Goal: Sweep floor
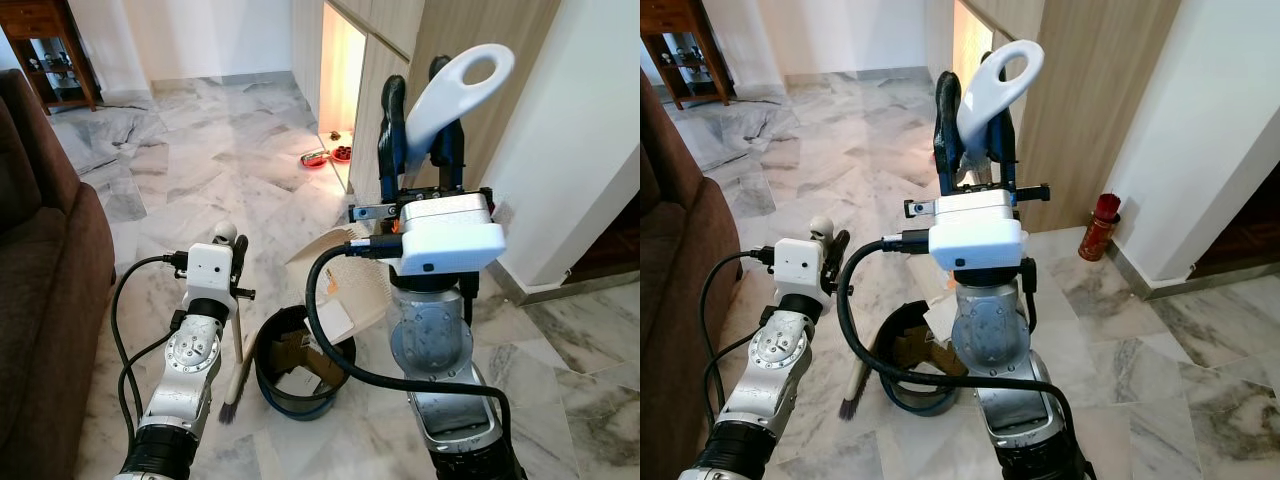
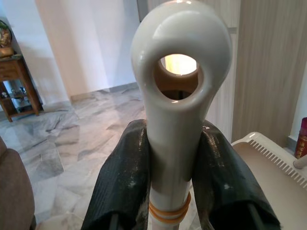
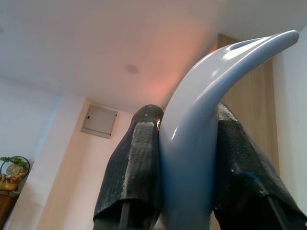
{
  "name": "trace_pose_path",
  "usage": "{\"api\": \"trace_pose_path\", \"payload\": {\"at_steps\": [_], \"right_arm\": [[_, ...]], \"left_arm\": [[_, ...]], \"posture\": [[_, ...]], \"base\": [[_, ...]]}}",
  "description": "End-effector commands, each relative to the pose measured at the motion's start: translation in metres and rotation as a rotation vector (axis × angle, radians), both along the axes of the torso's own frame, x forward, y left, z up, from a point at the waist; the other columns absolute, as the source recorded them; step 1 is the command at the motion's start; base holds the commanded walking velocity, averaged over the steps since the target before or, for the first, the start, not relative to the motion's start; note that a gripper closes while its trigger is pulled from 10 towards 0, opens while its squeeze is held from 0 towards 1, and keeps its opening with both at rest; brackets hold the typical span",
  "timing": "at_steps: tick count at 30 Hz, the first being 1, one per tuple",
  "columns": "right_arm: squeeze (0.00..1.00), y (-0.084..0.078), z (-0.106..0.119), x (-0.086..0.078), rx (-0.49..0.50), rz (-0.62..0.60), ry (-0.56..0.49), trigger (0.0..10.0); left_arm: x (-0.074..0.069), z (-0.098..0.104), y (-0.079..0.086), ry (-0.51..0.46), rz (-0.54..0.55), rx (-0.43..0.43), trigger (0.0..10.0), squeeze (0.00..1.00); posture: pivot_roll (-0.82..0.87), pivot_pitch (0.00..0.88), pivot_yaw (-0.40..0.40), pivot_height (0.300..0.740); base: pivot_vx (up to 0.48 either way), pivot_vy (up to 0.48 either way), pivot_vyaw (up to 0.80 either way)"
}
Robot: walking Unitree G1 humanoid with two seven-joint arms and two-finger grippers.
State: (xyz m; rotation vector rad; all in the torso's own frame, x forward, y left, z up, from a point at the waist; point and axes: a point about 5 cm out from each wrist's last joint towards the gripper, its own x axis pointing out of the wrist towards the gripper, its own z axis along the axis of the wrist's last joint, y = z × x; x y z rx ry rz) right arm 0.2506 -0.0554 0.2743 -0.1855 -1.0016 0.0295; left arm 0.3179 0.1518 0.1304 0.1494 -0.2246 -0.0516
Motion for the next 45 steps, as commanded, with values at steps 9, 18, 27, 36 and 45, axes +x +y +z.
{"api": "trace_pose_path", "payload": {"at_steps": [9,18,27,36,45], "right_arm": [[0.00,0.009,0.015,-0.018,-0.050,0.032,-0.149,10.0],[0.00,0.011,0.015,-0.019,-0.057,0.035,-0.152,10.0],[0.00,0.018,0.016,-0.024,-0.121,0.050,-0.204,10.0],[0.00,0.019,0.017,-0.025,-0.114,0.053,-0.202,10.0],[0.00,-0.014,0.011,-0.001,-0.109,-0.117,-0.131,10.0]], "left_arm": [[0.001,0.013,-0.004,-0.071,-0.022,0.020,10.0,0.00],[0.001,0.013,-0.004,-0.072,-0.023,0.020,10.0,0.00],[0.001,0.013,-0.004,-0.073,-0.023,0.020,10.0,0.00],[0.001,0.014,-0.005,-0.074,-0.023,0.020,10.0,0.00],[0.001,0.012,-0.004,-0.064,-0.032,0.019,10.0,0.00]], "posture": [[0.01,0.000,-0.034,0.740],[0.01,0.000,-0.034,0.740],[0.01,0.000,-0.036,0.740],[0.01,0.000,-0.037,0.740],[0.01,0.000,-0.036,0.740]], "base": [[0.000,0.000,0.00],[0.000,0.000,0.00],[0.000,0.000,0.00],[0.000,0.000,0.00],[0.000,0.000,0.00]]}}
